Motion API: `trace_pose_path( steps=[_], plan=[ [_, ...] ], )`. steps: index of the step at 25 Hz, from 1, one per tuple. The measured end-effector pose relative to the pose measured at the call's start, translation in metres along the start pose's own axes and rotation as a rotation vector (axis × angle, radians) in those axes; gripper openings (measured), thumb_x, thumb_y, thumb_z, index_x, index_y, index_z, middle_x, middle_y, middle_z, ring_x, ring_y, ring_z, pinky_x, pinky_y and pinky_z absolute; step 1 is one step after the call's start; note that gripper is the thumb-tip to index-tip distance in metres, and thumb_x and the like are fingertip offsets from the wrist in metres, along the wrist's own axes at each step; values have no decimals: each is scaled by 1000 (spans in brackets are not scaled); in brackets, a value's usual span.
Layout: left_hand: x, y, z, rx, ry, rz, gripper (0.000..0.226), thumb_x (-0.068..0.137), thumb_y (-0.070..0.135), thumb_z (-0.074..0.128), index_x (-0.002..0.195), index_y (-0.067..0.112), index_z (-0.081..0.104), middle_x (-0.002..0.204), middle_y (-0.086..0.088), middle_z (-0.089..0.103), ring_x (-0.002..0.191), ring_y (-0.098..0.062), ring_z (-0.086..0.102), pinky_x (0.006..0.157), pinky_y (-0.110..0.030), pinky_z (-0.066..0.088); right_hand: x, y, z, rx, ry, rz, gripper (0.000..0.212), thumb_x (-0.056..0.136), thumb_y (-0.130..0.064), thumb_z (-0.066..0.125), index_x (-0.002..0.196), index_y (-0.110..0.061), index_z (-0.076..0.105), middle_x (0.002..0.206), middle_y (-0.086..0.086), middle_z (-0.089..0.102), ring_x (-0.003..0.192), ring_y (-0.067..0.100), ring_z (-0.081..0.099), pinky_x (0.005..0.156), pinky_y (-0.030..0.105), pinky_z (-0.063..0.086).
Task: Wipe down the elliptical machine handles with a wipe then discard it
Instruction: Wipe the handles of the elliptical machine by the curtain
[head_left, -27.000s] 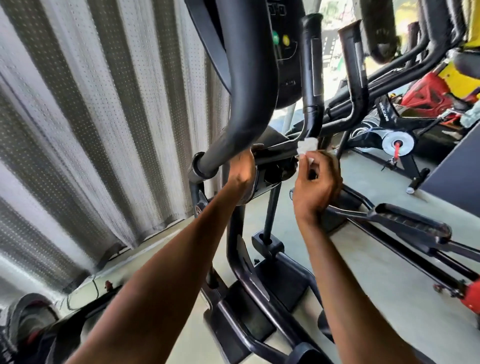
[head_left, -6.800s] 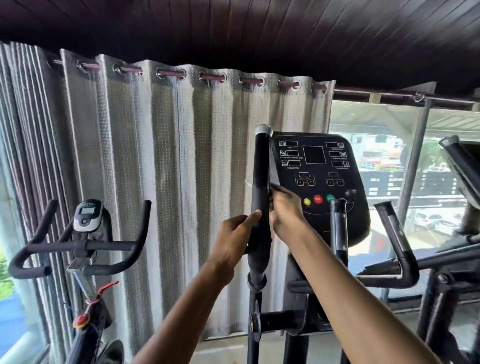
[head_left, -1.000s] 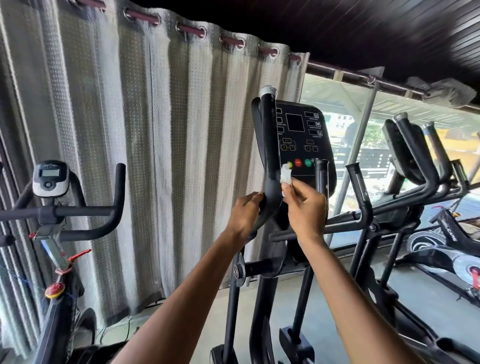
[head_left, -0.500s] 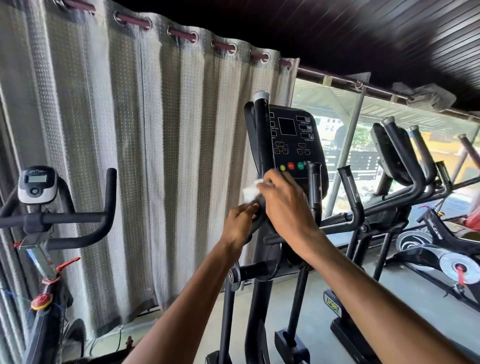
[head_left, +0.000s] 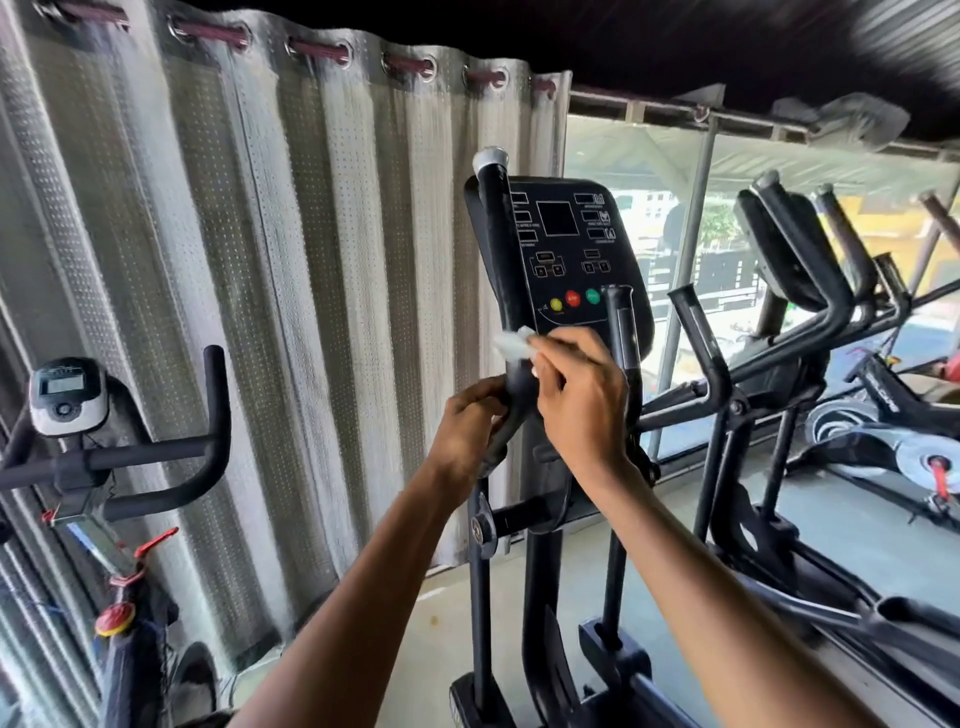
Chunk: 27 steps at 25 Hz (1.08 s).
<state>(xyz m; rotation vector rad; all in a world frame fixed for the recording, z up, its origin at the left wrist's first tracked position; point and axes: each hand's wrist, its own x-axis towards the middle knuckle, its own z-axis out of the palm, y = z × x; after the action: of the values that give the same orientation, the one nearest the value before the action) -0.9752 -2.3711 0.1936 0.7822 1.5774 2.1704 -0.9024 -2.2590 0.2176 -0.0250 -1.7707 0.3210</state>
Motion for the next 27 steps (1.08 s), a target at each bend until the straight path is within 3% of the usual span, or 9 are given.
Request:
trace_pose_path(
  steps=[2,4,8,12,14,16,18,22,27],
  plan=[
    [-1,-1,3,3,1,-12,53,91,-7,36,80,25,76,87,-12,47,65,-14,39,64,-22,33,-11,1,6,49,30,49,26,93,-5,64,115,-12,75,107,7,67,89,22,67,81,36,57],
    [-3,1,3,25,6,-9,51,92,-8,38,75,24,73,85,-11,50,66,-17,44,66,-25,38,-32,2,8,93,42,39,25,91,-2,65,113,-10,76,106,8,67,91,21,67,82,37,56],
    [-4,10,6,124,25,10,41,93,-8,37,95,15,72,87,-1,70,80,-6,64,86,-27,49,-17,5,14,193,230,283,29,87,3,68,111,-9,77,100,6,70,89,17,67,84,27,54],
    [0,16,8,170,57,-29,35,95,2,40,98,16,72,94,0,74,88,-11,66,91,-29,49,-30,12,12,253,141,142,25,89,4,68,112,-5,76,103,8,70,92,20,69,83,34,58],
    [4,23,11,186,87,-32,29,100,14,43,99,16,71,99,-4,74,94,-18,65,95,-35,48,-27,22,8,302,154,195,25,87,3,70,110,-5,76,102,6,71,90,20,70,79,39,59],
    [10,35,17,196,133,9,32,103,22,41,94,16,71,91,-2,76,86,-16,69,86,-29,51,-13,16,14,354,200,281,26,87,1,69,110,-8,77,102,5,71,90,20,70,78,39,59],
    [19,43,25,183,189,7,39,105,26,39,83,17,70,77,1,75,72,-11,70,74,-24,52,-15,5,17,305,131,206,30,87,1,67,112,-12,76,106,4,69,93,22,66,83,35,55],
    [26,47,20,-4,210,-94,38,104,33,43,89,9,69,100,-19,74,87,-28,68,87,-36,51,-42,11,7,141,-75,-80,33,84,4,69,111,-14,75,111,3,64,93,23,59,82,32,53],
    [23,49,10,-87,141,-100,31,102,31,42,90,11,64,81,-8,70,71,-20,66,65,-27,54,-31,1,22,101,23,-73,21,91,1,64,109,-6,74,111,7,67,93,25,59,79,30,53]
  ],
)
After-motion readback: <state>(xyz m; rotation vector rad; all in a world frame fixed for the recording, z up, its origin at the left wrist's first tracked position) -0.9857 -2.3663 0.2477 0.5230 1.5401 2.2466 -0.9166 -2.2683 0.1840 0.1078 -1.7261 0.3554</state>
